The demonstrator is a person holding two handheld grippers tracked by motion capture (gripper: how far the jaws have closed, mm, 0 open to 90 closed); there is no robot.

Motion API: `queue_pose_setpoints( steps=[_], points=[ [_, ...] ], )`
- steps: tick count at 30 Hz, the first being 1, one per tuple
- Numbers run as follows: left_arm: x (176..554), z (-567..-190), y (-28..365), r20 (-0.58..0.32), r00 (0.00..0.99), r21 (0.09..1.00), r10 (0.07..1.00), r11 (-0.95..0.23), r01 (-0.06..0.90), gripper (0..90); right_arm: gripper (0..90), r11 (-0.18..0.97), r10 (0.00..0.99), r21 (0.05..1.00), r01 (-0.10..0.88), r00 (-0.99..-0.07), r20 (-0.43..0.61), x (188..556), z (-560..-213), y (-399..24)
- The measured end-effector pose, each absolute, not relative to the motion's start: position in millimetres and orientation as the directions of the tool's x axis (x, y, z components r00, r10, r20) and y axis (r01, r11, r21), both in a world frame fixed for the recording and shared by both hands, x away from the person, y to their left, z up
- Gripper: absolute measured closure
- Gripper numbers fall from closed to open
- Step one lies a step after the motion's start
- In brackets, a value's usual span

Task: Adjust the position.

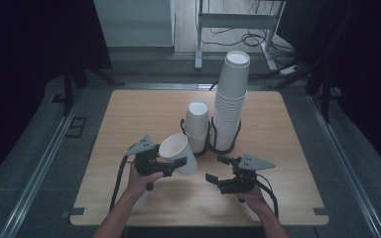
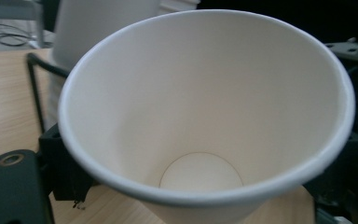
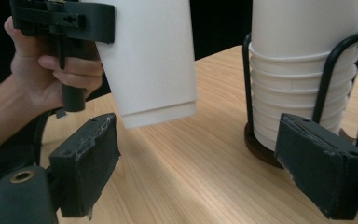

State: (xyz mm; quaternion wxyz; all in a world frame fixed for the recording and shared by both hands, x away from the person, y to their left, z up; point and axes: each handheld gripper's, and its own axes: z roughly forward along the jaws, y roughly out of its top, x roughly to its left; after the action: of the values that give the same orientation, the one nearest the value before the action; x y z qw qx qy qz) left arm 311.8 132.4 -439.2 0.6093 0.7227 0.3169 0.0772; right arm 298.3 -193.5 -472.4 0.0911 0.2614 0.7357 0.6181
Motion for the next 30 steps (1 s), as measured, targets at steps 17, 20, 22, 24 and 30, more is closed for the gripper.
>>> queue_pose_setpoints(
  steps=[17, 20, 22, 24, 30],
  points=[
    [310.0, -456.2, 162.1, -0.091, 0.639, 0.913, 0.764, -0.193, 0.361, 13.2, 17.3, 0.113, 0.556, 0.956, 0.270, -0.815, 0.165, 298.1, -473.9, -203.0],
    [310.6, -459.6, 163.9, -0.088, 0.626, 0.907, 0.775, -0.198, 0.373, 13.1, 17.5, 0.124, 0.561, 0.954, 0.273, -0.812, 0.160, 297.9, -475.4, -202.8],
    [310.9, -461.7, 164.5, -0.070, 0.611, 0.903, 0.788, -0.210, 0.374, 12.9, 17.5, 0.129, 0.564, 0.953, 0.275, -0.811, 0.158, 297.8, -476.3, -203.1],
    [311.1, -463.5, 164.6, -0.063, 0.601, 0.900, 0.797, -0.215, 0.379, 12.7, 17.5, 0.131, 0.567, 0.952, 0.277, -0.809, 0.157, 297.9, -476.9, -203.7],
    [311.2, -467.2, 163.5, -0.054, 0.583, 0.896, 0.811, -0.218, 0.387, 12.5, 17.6, 0.128, 0.569, 0.951, 0.281, -0.806, 0.162, 298.4, -476.9, -205.4]
  ],
)
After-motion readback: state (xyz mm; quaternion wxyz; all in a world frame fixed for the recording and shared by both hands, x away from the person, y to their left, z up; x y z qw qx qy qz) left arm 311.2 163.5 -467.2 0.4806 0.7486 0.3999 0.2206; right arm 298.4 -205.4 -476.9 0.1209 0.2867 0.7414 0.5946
